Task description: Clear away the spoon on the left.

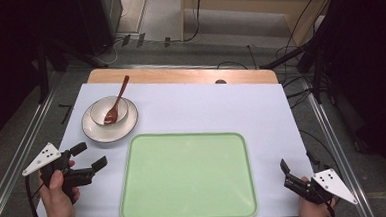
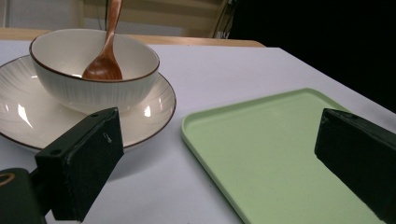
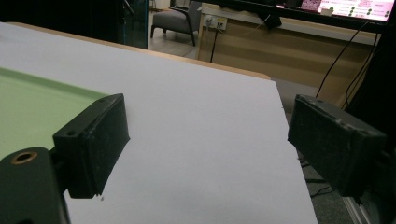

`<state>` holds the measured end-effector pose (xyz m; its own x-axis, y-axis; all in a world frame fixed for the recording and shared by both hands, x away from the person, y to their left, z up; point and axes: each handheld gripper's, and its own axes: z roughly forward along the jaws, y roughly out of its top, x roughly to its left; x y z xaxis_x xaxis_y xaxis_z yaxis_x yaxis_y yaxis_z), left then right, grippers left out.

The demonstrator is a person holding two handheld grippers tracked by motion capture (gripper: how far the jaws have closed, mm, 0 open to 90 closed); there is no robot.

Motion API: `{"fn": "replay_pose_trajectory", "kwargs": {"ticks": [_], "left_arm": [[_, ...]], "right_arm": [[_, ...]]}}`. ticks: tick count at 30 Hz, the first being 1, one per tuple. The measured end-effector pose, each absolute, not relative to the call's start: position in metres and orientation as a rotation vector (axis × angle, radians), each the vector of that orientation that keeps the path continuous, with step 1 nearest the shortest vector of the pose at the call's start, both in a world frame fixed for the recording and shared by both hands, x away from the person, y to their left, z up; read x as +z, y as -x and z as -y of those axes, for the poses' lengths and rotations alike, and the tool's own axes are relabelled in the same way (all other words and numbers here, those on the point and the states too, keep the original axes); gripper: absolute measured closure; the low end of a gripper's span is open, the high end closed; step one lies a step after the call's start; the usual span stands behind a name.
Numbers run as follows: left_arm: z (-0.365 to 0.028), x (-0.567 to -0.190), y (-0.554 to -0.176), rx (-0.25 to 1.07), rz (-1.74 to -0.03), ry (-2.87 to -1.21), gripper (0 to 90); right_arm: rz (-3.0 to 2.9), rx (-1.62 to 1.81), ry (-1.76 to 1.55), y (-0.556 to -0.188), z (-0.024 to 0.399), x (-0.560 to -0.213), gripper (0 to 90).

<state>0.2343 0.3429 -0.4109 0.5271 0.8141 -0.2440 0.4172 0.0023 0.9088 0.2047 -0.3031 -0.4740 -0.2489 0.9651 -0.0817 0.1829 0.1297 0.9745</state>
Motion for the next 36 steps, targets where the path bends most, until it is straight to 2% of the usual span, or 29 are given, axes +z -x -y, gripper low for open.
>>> {"fn": "replay_pose_trajectory", "kwargs": {"ticks": [15, 36], "left_arm": [[-0.338, -0.374, -0.267, 0.453, -1.035, -1.618, 0.7], [-0.327, -0.355, -0.308, 0.45, -1.029, -1.645, 0.7]], "right_arm": [[-1.584, 1.24, -1.145, -0.205, 0.307, -0.472, 13.2], [-1.611, 1.343, -1.11, -0.204, 0.312, -0.465, 13.2]]}}
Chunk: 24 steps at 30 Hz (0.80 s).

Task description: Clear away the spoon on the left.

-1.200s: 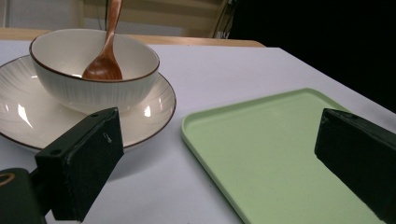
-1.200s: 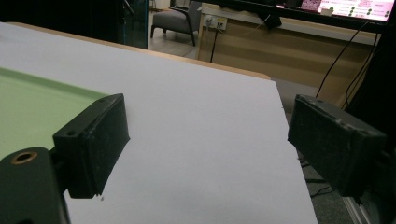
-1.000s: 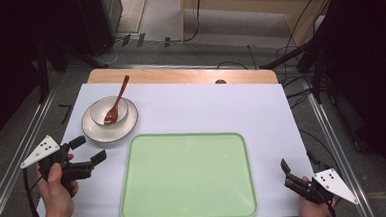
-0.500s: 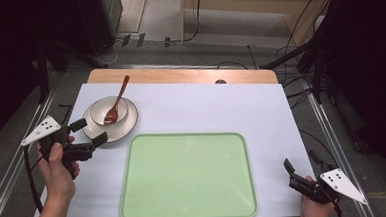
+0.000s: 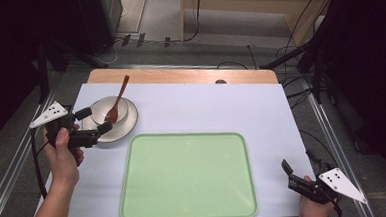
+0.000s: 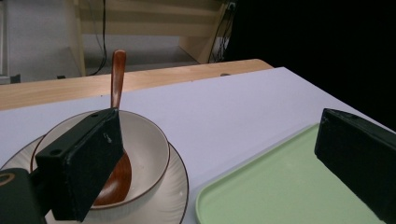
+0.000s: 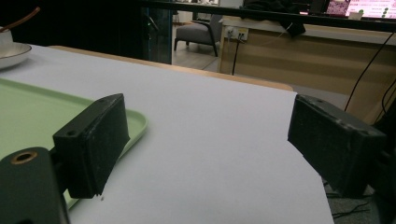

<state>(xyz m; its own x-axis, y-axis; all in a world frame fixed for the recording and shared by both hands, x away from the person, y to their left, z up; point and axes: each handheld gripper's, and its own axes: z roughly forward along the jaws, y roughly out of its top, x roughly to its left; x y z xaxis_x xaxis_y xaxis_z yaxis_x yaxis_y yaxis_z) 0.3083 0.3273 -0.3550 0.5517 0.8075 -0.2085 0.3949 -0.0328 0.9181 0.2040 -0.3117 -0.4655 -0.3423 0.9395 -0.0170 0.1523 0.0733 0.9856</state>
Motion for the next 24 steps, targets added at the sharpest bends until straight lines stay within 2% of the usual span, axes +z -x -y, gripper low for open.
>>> {"fn": "replay_pose_trajectory", "kwargs": {"ticks": [24], "left_arm": [[-0.292, -0.347, -0.36, 0.427, -1.022, -1.729, 0.7]], "right_arm": [[-1.619, 1.339, -1.098, -0.203, 0.307, -0.46, 13.2]]}}
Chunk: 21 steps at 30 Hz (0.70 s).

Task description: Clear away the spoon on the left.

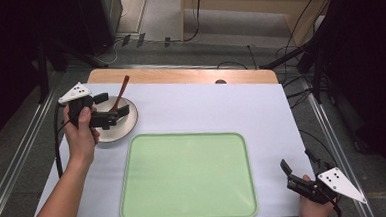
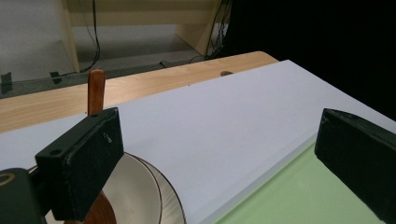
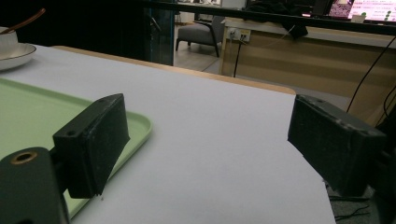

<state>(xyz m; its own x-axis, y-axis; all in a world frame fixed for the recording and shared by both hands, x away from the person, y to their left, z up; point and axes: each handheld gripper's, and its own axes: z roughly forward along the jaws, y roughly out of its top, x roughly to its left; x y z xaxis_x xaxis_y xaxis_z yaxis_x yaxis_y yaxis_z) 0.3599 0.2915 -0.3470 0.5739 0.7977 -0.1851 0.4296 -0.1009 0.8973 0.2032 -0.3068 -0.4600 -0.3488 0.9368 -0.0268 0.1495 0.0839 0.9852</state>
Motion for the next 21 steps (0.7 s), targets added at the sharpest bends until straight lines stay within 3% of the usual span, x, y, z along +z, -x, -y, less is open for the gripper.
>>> {"fn": "replay_pose_trajectory", "kwargs": {"ticks": [21], "left_arm": [[-0.289, -0.362, -0.418, 0.335, -1.151, -1.775, 0.8]], "right_arm": [[-1.626, 1.341, -1.095, -0.205, 0.306, -0.463, 13.2]]}}
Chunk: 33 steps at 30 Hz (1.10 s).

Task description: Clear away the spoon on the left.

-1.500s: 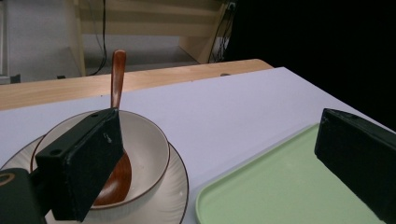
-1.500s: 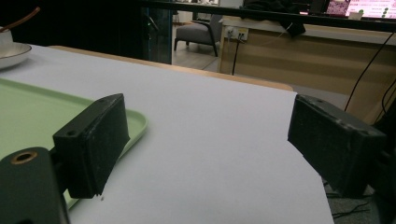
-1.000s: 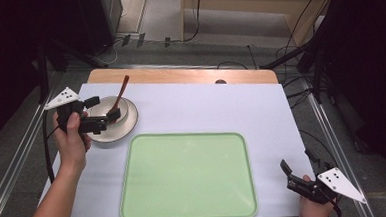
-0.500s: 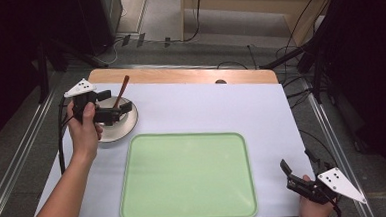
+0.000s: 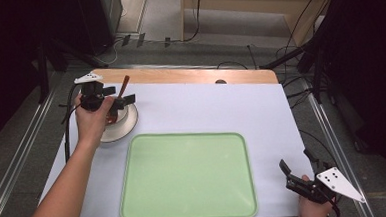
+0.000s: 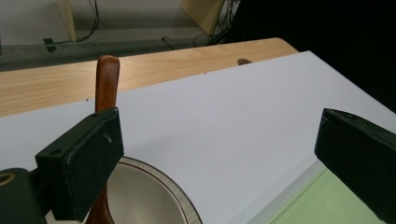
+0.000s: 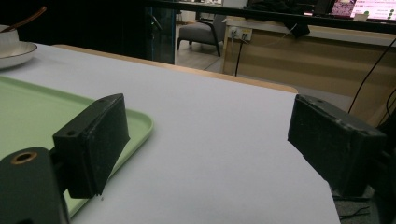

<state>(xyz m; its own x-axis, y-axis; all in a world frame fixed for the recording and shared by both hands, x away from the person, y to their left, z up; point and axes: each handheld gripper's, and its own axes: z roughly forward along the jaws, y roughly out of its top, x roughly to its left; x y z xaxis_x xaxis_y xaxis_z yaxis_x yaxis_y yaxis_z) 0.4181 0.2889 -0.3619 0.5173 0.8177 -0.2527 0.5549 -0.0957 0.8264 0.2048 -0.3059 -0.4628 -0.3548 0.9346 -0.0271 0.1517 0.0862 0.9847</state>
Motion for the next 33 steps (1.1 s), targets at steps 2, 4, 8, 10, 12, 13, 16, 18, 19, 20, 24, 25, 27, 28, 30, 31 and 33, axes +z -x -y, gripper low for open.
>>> {"fn": "replay_pose_trajectory", "kwargs": {"ticks": [2, 4, 8, 10, 12, 13, 16, 18, 19, 20, 24, 25, 27, 28, 30, 31, 33], "left_arm": [[-0.289, -0.362, -0.425, 0.324, -1.173, -1.771, 1.7], [-0.29, -0.364, -0.432, 0.321, -1.198, -1.777, 2.9], [-0.291, -0.367, -0.443, 0.32, -1.244, -1.793, 6.2], [-0.291, -0.369, -0.446, 0.323, -1.263, -1.794, 11.7], [-0.292, -0.374, -0.453, 0.328, -1.32, -1.802, 15.0], [-0.292, -0.374, -0.453, 0.328, -1.32, -1.802, 16.5], [-0.294, -0.379, -0.459, 0.307, -1.358, -1.802, 23.1], [-0.297, -0.382, -0.463, 0.304, -1.39, -1.787, 29.4], [-0.298, -0.384, -0.465, 0.305, -1.399, -1.785, 35.5], [-0.298, -0.385, -0.467, 0.304, -1.409, -1.788, 37.7], [-0.302, -0.39, -0.471, 0.295, -1.457, -1.777, 50.2], [-0.303, -0.391, -0.472, 0.289, -1.469, -1.771, 53.1], [-0.306, -0.392, -0.473, 0.265, -1.469, -1.751, 55.6], [-0.306, -0.392, -0.473, 0.265, -1.469, -1.751, 56.2], [-0.307, -0.395, -0.476, 0.222, -1.483, -1.749, 57.7], [-0.307, -0.396, -0.476, 0.211, -1.49, -1.749, 59.2], [-0.307, -0.397, -0.477, 0.204, -1.506, -1.759, 62.3]], "right_arm": [[-1.627, 1.341, -1.096, -0.205, 0.306, -0.463, 13.2], [-1.627, 1.342, -1.095, -0.205, 0.305, -0.463, 13.2], [-1.629, 1.339, -1.092, -0.205, 0.305, -0.464, 13.2], [-1.628, 1.341, -1.09, -0.205, 0.305, -0.464, 13.2], [-1.628, 1.344, -1.089, -0.205, 0.306, -0.464, 13.2], [-1.629, 1.343, -1.087, -0.205, 0.306, -0.464, 13.2], [-1.63, 1.342, -1.086, -0.205, 0.306, -0.464, 13.2], [-1.629, 1.342, -1.085, -0.205, 0.305, -0.464, 13.2], [-1.63, 1.34, -1.084, -0.205, 0.305, -0.465, 13.2], [-1.63, 1.34, -1.083, -0.205, 0.305, -0.465, 13.2], [-1.629, 1.339, -1.08, -0.205, 0.305, -0.465, 13.2], [-1.628, 1.339, -1.081, -0.205, 0.305, -0.465, 13.2], [-1.627, 1.34, -1.081, -0.205, 0.305, -0.465, 13.2], [-1.628, 1.338, -1.08, -0.205, 0.305, -0.465, 13.2], [-1.629, 1.337, -1.081, -0.205, 0.305, -0.466, 13.2], [-1.629, 1.337, -1.081, -0.205, 0.305, -0.466, 13.2], [-1.629, 1.337, -1.082, -0.205, 0.305, -0.466, 13.2]]}}
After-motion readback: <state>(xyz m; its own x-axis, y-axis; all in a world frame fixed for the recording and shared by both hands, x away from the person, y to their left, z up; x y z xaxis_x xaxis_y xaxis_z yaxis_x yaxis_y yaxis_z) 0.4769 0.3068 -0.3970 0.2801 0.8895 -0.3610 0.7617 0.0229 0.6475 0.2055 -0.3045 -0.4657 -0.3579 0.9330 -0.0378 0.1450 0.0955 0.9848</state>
